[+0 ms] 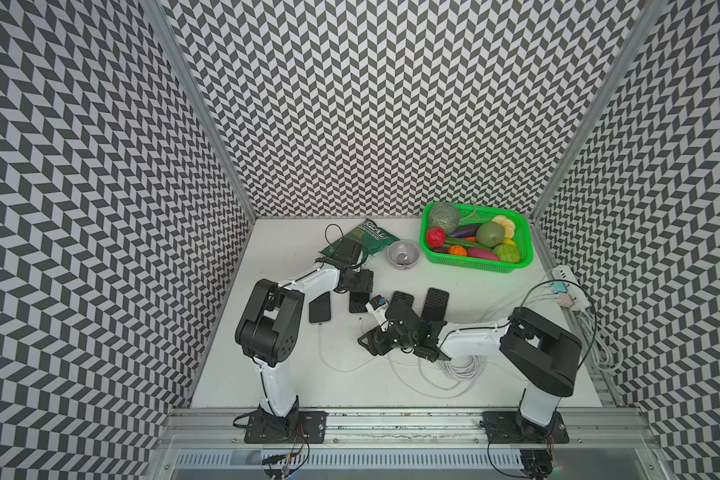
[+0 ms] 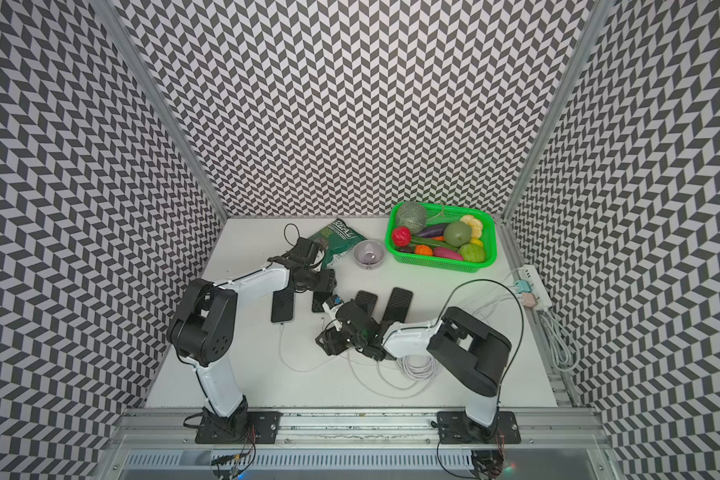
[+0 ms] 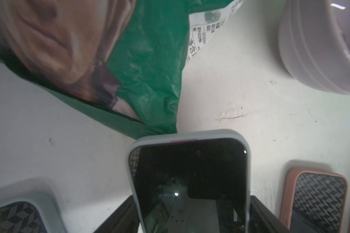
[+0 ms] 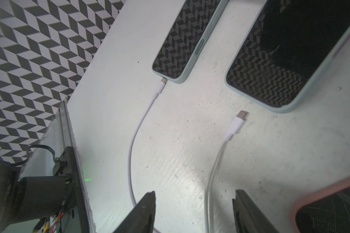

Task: Unplug the charging cable from the phone
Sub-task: Place the phone at the center of the board.

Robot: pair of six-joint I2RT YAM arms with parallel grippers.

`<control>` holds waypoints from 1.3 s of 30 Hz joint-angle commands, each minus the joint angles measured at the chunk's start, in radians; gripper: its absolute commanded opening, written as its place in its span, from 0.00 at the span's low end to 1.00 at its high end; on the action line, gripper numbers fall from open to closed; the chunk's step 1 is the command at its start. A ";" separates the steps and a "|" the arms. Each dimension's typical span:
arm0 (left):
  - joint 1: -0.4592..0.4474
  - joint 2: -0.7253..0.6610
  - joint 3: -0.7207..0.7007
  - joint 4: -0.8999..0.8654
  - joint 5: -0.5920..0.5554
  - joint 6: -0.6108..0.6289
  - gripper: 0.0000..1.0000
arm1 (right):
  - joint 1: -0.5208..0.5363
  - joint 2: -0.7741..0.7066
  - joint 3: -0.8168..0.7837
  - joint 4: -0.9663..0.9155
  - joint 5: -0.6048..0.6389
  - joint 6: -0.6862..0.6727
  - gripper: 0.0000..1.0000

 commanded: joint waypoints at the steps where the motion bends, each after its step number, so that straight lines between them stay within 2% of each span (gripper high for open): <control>1: -0.010 0.011 0.035 -0.009 -0.007 0.018 0.17 | 0.007 -0.090 -0.049 0.046 -0.001 -0.008 0.63; 8: -0.016 0.041 0.050 -0.034 -0.021 0.015 0.34 | 0.003 -0.231 -0.122 0.027 -0.001 -0.008 0.63; 15: -0.023 0.066 0.056 -0.049 -0.040 0.013 0.60 | -0.029 -0.344 -0.188 0.018 -0.003 -0.004 0.63; 16: -0.023 0.066 0.056 -0.049 -0.042 0.010 0.65 | -0.031 -0.353 -0.194 0.015 0.058 0.036 0.70; 19: -0.024 0.068 0.056 -0.050 -0.043 0.008 0.75 | -0.040 -0.384 -0.210 0.005 0.095 0.049 0.73; 29: -0.030 0.043 0.038 -0.023 -0.027 -0.002 0.98 | -0.069 -0.431 -0.257 0.004 0.105 0.056 0.74; 39: -0.055 -0.009 0.021 -0.002 -0.022 -0.010 1.00 | -0.099 -0.458 -0.279 -0.014 0.133 0.068 0.75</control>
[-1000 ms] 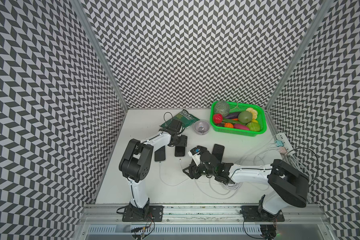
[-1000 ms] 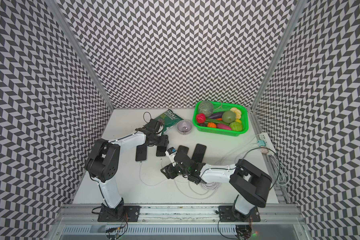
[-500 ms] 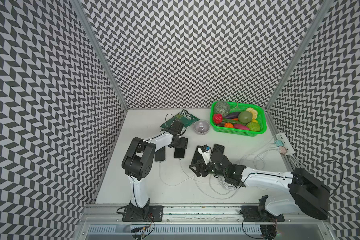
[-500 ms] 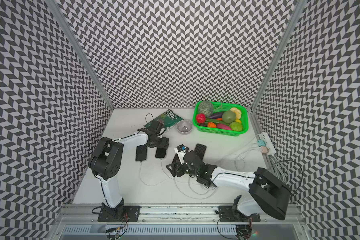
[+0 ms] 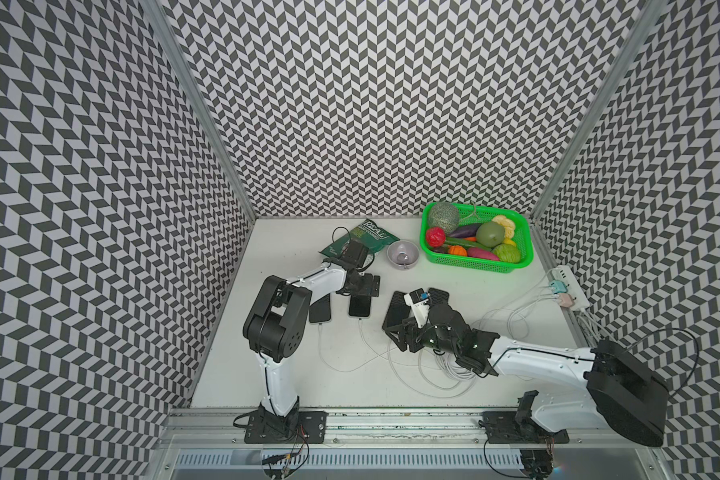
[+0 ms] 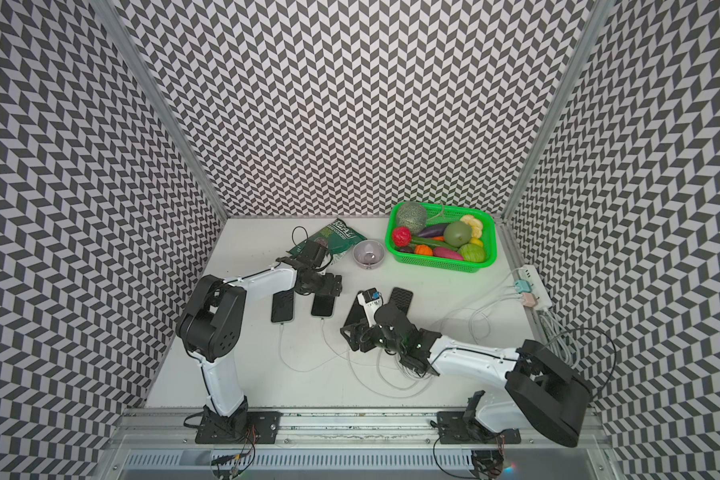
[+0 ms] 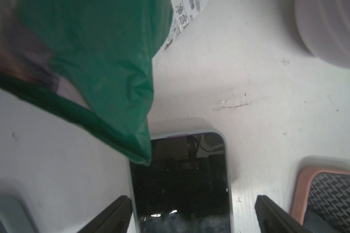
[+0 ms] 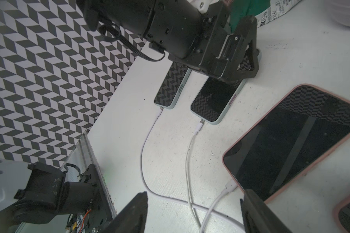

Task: Unplug the charging cable from the phone
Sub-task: Place the phone at the center of the board, then pick up the phone at the center of the board.

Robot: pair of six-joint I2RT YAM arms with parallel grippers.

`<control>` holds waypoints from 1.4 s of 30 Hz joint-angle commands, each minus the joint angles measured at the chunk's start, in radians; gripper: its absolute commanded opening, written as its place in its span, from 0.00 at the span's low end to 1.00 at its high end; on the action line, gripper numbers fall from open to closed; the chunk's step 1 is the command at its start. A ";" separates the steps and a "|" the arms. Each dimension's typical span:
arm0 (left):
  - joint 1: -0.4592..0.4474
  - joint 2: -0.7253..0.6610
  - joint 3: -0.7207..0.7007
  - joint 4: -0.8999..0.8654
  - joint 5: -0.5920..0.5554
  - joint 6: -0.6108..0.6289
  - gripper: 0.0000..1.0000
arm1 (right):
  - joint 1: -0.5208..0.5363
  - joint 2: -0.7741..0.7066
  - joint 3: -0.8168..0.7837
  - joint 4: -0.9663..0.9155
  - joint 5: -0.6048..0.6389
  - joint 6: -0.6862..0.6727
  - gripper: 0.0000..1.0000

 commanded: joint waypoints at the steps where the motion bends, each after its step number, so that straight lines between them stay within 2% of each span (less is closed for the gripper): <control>1: -0.023 -0.061 -0.007 0.032 0.004 -0.002 1.00 | -0.017 -0.027 -0.016 0.004 0.028 0.014 0.75; 6: -0.046 -0.095 -0.011 0.037 0.003 -0.003 1.00 | -0.035 -0.046 -0.030 -0.011 0.048 0.025 0.80; 17: -0.120 -0.128 0.006 0.043 -0.003 -0.003 1.00 | -0.054 -0.156 -0.074 -0.058 0.106 0.036 1.00; 28: -0.224 -0.086 0.055 0.013 -0.029 0.018 1.00 | -0.104 -0.284 -0.122 -0.102 0.111 0.030 1.00; 42: -0.309 0.079 0.172 -0.062 -0.104 0.007 1.00 | -0.152 -0.344 -0.159 -0.112 0.085 0.036 1.00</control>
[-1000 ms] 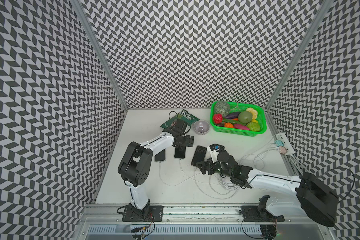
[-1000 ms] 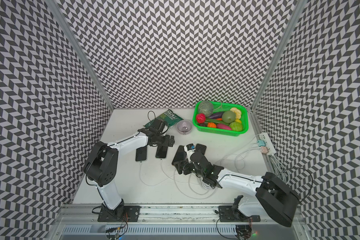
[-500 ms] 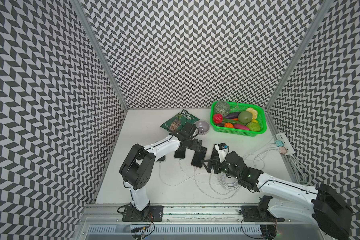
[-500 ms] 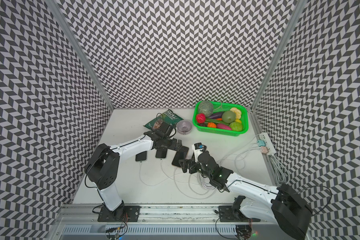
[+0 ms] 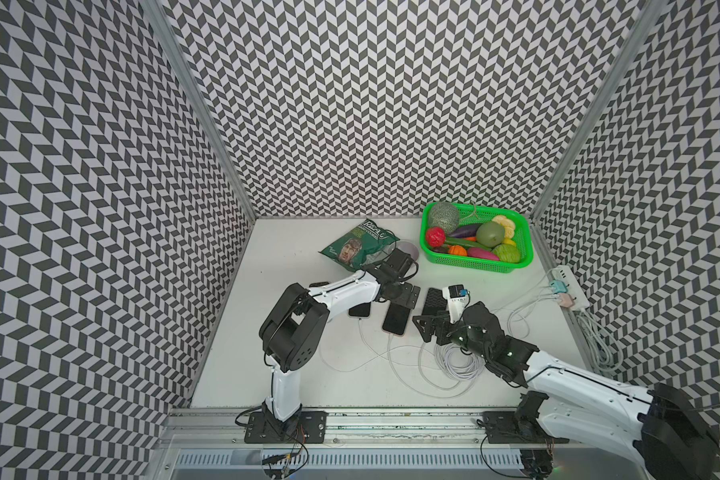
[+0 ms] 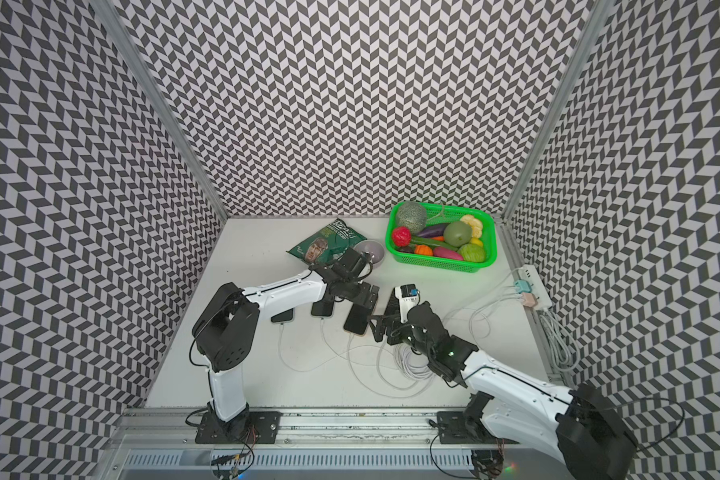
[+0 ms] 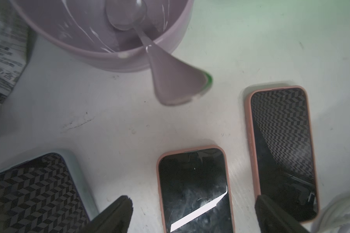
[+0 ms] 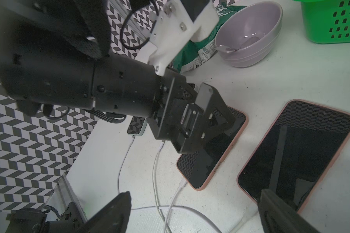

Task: Unplug the charging cable from the phone
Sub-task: Pick up the phone at the center of the board.

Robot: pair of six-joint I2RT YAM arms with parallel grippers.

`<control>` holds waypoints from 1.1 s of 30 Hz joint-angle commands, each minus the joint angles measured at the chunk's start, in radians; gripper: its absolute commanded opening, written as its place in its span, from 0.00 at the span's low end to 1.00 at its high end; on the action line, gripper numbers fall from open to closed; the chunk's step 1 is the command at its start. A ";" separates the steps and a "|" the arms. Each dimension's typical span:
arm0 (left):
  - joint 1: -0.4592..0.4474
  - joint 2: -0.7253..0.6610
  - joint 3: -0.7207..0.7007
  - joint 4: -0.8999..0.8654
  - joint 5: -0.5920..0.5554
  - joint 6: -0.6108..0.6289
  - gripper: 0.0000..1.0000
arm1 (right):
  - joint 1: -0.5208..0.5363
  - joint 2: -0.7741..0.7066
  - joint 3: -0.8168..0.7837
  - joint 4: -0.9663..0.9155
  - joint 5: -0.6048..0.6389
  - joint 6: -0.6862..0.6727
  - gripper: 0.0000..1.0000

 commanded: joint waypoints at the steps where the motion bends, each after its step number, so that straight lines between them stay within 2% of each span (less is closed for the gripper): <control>1: -0.011 0.042 0.040 -0.034 -0.028 0.003 1.00 | -0.010 -0.029 -0.018 0.021 -0.006 0.005 1.00; 18: -0.018 0.140 0.069 -0.077 -0.070 0.017 1.00 | -0.018 0.005 -0.043 0.077 -0.040 0.021 1.00; 28: -0.039 0.183 0.091 -0.115 -0.144 0.018 1.00 | -0.021 0.009 -0.050 0.085 -0.040 0.021 1.00; 33: -0.039 0.186 0.089 -0.121 -0.147 0.011 0.92 | -0.024 0.018 -0.045 0.083 -0.040 0.021 1.00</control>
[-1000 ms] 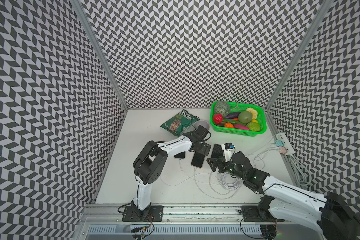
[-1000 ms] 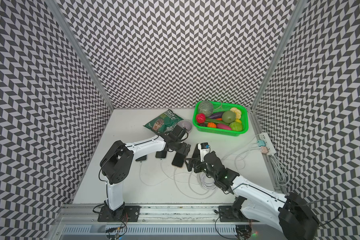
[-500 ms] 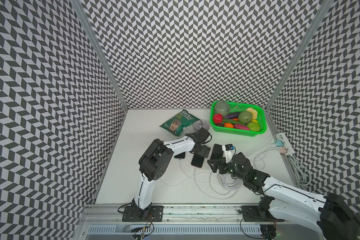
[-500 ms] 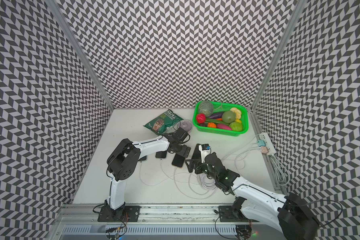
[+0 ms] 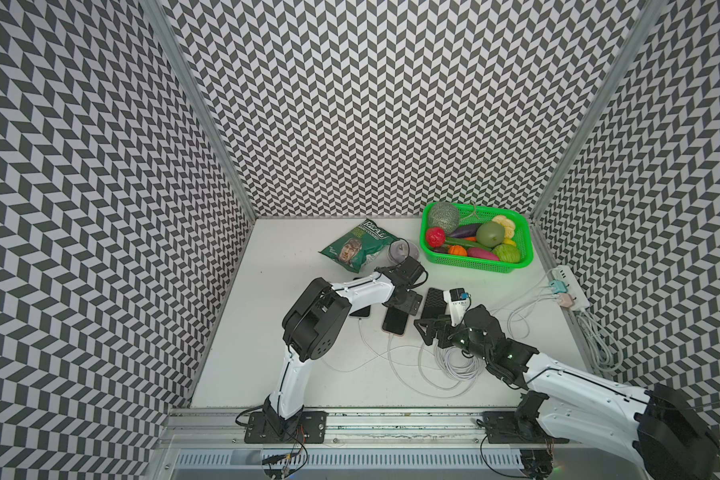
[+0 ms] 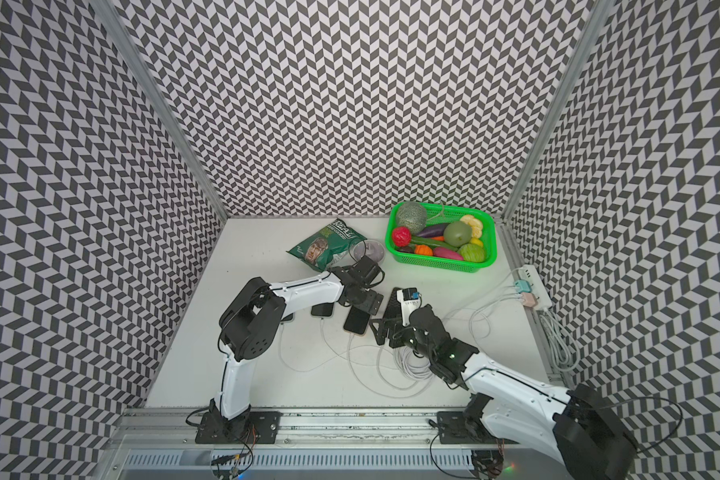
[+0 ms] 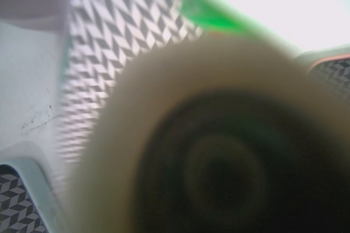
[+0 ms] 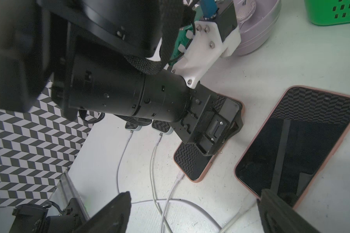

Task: Unplug the charging cable from the phone
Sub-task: Pick up the phone at the center of the board.

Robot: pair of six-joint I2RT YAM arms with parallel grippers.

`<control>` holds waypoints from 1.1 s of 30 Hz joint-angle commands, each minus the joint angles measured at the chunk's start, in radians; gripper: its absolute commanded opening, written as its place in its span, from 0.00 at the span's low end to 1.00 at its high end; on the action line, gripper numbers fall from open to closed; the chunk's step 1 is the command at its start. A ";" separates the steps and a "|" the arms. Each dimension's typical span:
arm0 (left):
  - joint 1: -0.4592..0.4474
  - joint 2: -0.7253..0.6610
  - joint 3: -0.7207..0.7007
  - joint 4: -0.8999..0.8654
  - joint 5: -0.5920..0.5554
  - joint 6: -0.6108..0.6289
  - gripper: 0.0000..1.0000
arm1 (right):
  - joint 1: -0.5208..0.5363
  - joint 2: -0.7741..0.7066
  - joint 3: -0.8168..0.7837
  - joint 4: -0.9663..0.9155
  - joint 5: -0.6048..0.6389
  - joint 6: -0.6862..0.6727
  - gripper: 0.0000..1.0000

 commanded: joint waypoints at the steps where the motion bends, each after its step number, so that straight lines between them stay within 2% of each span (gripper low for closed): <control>1: -0.003 0.041 0.003 -0.054 -0.036 0.000 0.90 | -0.009 0.015 -0.004 0.053 -0.006 0.003 1.00; 5: -0.004 0.032 -0.003 -0.046 -0.028 -0.007 0.77 | -0.010 0.022 0.001 0.053 -0.006 0.003 1.00; 7: -0.001 0.023 -0.006 -0.037 -0.024 -0.011 0.66 | -0.012 0.030 0.004 0.055 -0.006 0.003 1.00; 12: 0.011 0.003 -0.013 -0.021 0.008 -0.027 0.28 | -0.012 0.061 0.005 0.069 -0.006 0.003 1.00; 17: 0.030 -0.037 -0.029 0.000 0.020 -0.051 0.06 | -0.012 0.094 0.003 0.094 -0.006 0.003 1.00; 20: 0.042 -0.073 -0.041 0.021 0.033 -0.061 0.00 | -0.012 0.119 0.002 0.117 -0.006 0.003 1.00; 32: 0.089 -0.224 -0.126 0.139 0.118 -0.089 0.00 | -0.008 0.196 0.008 0.191 -0.006 0.003 1.00; 33: 0.093 -0.237 -0.134 0.153 0.132 -0.093 0.00 | -0.006 0.201 0.008 0.199 -0.111 0.062 1.00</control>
